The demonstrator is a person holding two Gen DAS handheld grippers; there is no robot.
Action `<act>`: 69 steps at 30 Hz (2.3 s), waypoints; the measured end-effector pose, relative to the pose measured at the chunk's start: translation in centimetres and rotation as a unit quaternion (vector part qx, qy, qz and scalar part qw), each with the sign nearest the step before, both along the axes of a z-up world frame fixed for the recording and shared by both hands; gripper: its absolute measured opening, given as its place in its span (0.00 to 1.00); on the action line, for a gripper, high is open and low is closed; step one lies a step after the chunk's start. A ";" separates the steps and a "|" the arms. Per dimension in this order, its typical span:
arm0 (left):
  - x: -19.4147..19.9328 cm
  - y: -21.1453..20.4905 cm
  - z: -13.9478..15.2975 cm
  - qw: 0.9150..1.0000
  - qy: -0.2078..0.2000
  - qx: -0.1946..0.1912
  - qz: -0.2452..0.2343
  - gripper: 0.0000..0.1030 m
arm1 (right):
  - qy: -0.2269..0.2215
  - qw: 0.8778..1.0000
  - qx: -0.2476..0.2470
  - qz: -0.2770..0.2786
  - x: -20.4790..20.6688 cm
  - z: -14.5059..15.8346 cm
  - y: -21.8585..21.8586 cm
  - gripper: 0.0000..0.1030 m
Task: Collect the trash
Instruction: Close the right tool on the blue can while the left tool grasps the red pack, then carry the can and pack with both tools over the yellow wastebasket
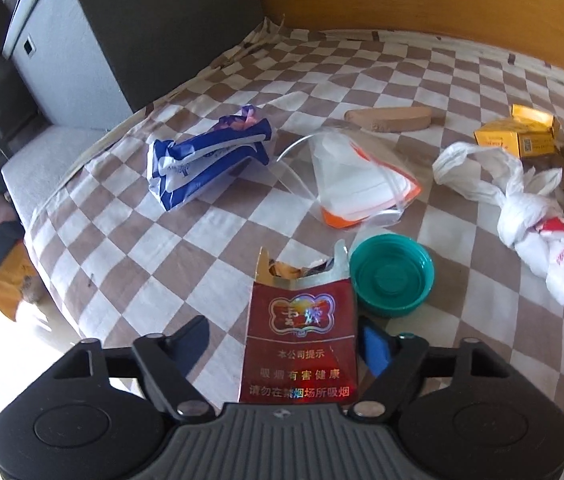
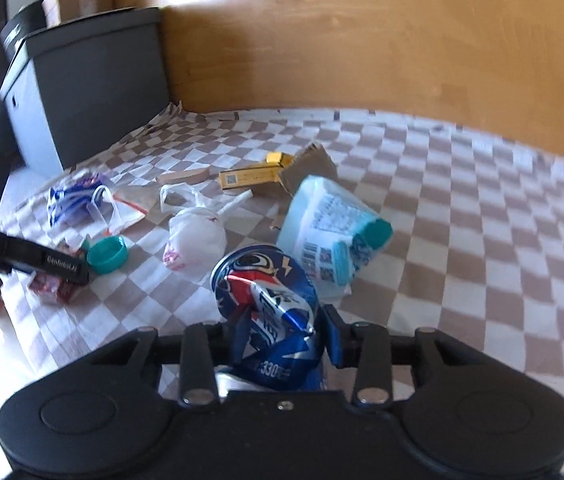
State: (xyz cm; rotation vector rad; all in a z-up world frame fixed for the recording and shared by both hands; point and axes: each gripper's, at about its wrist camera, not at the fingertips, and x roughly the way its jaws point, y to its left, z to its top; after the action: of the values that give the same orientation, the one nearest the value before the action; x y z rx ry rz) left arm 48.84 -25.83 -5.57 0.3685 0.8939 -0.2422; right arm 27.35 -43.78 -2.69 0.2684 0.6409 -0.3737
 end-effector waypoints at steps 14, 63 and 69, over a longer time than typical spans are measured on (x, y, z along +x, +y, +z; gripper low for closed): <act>-4.3 1.3 0.3 0.998 -0.011 -0.067 -0.014 0.51 | -0.029 0.989 0.145 0.013 -0.9 -0.9 -3.1 0.30; -12.9 26.1 -2.5 0.979 -0.048 -0.146 0.137 0.51 | 0.007 0.956 0.029 0.293 8.2 -3.0 23.9 0.28; -12.4 28.3 -6.7 0.974 -0.001 -0.159 0.162 0.51 | 0.082 0.937 0.038 0.337 9.5 -6.6 26.6 0.28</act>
State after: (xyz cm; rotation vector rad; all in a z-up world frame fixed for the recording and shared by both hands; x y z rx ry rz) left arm 36.44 2.47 -12.25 -0.0768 0.8825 -0.0798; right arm 36.90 -17.18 -9.30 0.0783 0.8699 0.2939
